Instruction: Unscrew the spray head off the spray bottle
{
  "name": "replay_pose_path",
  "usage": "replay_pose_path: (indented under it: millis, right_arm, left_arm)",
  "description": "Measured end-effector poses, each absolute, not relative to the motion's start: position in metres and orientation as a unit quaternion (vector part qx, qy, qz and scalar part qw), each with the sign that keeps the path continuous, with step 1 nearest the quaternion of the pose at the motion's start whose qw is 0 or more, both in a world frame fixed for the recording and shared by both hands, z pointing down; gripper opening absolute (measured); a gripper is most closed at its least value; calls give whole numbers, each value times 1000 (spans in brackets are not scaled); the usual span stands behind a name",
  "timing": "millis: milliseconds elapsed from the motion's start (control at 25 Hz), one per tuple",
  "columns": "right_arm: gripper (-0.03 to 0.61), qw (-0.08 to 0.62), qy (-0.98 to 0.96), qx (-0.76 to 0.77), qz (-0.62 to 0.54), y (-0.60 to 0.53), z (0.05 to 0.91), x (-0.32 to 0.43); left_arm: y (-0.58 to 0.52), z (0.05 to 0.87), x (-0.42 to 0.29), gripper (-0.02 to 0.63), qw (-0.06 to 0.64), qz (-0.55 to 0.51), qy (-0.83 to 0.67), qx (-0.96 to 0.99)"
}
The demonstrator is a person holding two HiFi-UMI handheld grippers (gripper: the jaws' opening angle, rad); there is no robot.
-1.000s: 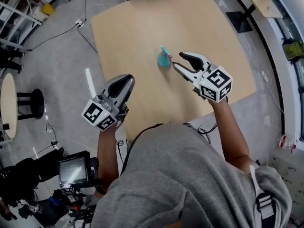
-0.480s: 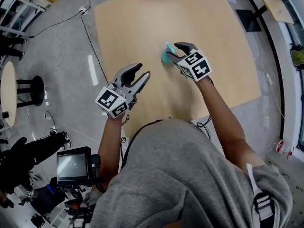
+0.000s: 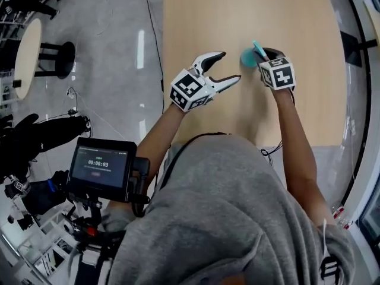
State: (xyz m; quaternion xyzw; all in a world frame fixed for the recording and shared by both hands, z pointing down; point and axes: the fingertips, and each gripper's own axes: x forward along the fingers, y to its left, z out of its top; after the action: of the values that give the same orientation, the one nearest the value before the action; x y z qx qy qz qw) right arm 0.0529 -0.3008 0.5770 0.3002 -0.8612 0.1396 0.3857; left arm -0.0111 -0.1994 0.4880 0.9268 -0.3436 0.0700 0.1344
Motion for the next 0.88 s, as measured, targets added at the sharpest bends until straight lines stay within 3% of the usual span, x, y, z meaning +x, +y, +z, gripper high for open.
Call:
replay_pose_path:
  millis: [240, 520, 720, 880]
  right_arm:
    - [87, 379, -854, 308, 180, -301, 578, 58]
    - [86, 316, -885, 252, 230, -278, 525, 48]
    - [86, 248, -913, 169, 275, -254, 463, 40]
    - [86, 241, -929, 93, 266, -216, 428, 25]
  left_arm:
    - [-197, 506, -3, 314, 146, 80, -334, 928]
    - [-191, 501, -10, 314, 143, 85, -334, 928]
    - [-197, 486, -2, 314, 100, 118, -315, 936]
    - [-186, 468, 1, 342, 41, 153, -293, 943]
